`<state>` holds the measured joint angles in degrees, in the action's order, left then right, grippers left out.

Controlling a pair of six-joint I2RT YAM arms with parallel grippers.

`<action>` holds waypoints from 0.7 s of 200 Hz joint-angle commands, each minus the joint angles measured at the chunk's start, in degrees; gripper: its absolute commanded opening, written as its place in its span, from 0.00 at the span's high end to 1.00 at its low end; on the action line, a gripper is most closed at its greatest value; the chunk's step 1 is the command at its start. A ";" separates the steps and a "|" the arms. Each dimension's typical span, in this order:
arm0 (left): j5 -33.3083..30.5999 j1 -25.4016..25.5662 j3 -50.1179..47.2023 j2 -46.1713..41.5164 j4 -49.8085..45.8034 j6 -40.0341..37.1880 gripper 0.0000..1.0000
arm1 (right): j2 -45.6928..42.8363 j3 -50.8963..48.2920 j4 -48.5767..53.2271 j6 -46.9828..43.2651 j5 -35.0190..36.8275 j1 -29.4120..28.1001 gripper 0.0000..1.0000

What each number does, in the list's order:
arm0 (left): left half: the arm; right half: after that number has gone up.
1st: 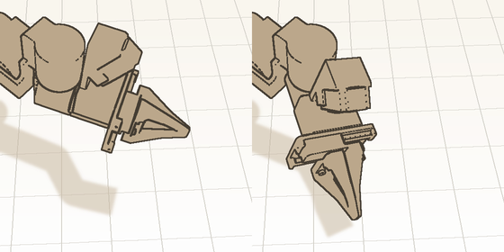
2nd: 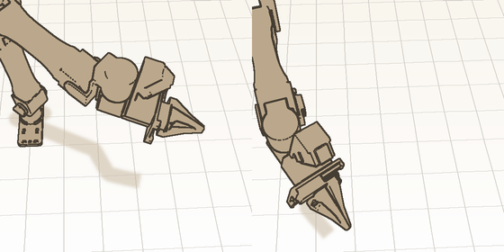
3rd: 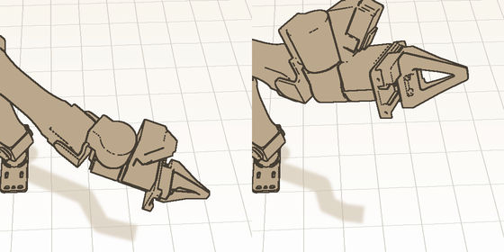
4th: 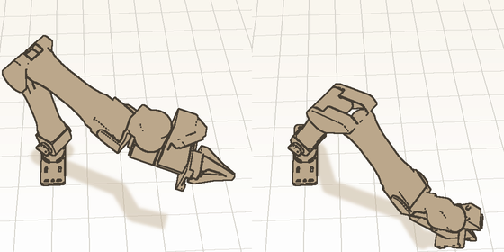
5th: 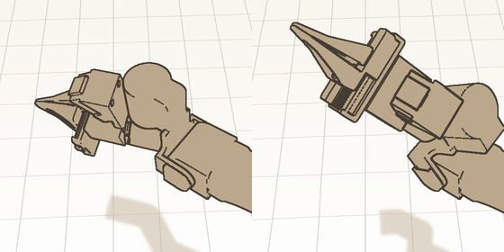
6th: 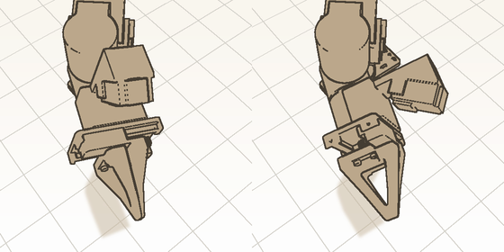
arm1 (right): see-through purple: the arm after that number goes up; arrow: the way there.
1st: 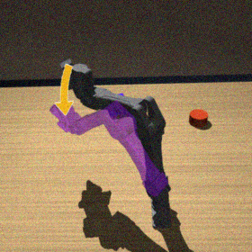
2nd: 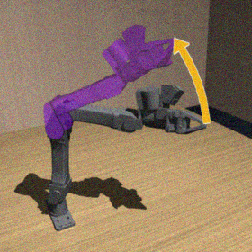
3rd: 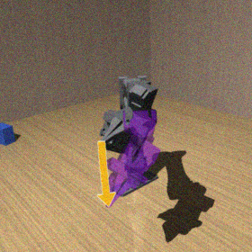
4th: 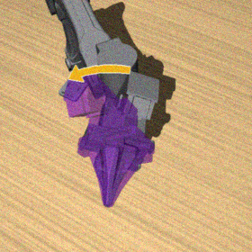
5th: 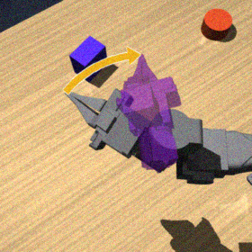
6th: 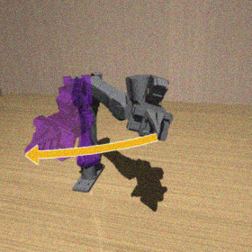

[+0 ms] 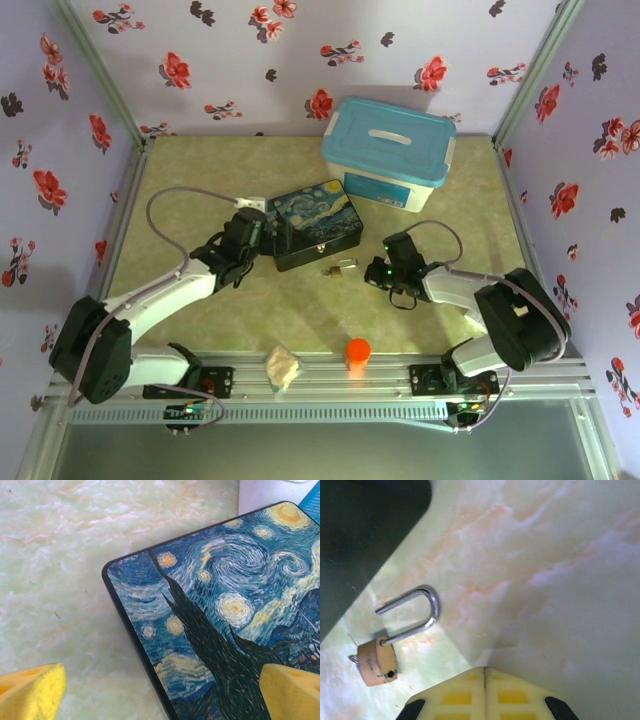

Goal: Unlock a padlock with a key

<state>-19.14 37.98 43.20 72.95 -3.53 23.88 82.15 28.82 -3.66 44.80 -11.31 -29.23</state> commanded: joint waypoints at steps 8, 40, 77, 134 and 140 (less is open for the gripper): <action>3.91 0.57 -3.79 -3.45 -0.24 2.47 0.05 | -2.70 0.32 10.60 -3.24 1.71 -2.30 0.78; 8.52 0.77 -6.14 -6.36 -1.56 5.75 0.06 | -0.77 9.18 19.69 -0.86 12.90 -11.41 0.41; 8.67 3.62 -10.73 -7.29 -1.23 9.64 0.08 | 4.91 11.99 14.14 3.87 14.39 -13.94 0.33; 6.01 5.35 -15.97 -5.67 2.21 13.06 0.08 | 10.27 17.07 10.39 7.31 18.02 -18.18 0.33; 5.85 5.35 -16.30 -5.94 2.27 13.12 0.08 | 10.27 16.85 9.84 7.77 18.40 -18.22 0.33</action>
<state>-11.53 42.78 28.29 67.16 -3.36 34.79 90.48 44.51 12.51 49.17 6.09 -46.17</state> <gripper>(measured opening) 0.921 0.673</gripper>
